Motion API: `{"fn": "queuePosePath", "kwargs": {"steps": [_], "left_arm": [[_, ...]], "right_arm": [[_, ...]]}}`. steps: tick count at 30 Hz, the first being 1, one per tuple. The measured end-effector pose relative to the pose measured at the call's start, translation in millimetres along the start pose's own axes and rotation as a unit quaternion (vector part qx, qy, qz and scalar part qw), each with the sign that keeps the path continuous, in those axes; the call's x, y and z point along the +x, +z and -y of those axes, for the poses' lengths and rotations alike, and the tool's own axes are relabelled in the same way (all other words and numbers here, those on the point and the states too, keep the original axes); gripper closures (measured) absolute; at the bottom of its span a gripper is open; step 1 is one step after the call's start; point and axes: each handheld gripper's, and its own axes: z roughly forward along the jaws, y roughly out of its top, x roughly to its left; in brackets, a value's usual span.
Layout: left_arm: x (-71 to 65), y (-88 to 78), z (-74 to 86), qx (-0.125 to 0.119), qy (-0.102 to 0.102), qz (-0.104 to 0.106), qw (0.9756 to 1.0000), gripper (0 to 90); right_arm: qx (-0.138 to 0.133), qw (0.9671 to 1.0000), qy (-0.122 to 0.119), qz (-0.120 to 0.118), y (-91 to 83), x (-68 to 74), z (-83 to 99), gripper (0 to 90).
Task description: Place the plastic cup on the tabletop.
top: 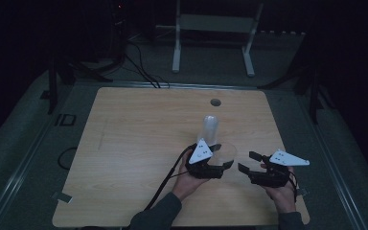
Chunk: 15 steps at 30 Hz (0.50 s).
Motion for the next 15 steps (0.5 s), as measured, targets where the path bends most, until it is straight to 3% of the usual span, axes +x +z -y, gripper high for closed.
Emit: {"fn": "queuePosePath", "kwargs": {"steps": [15], "left_arm": [[1.4, 2.3, 12.3, -0.001, 0.000, 0.009, 1.0000, 29.8]], "right_arm": [[-0.002, 1.0000, 0.002, 0.001, -1.3, -1.3, 0.5, 28.2]]}}
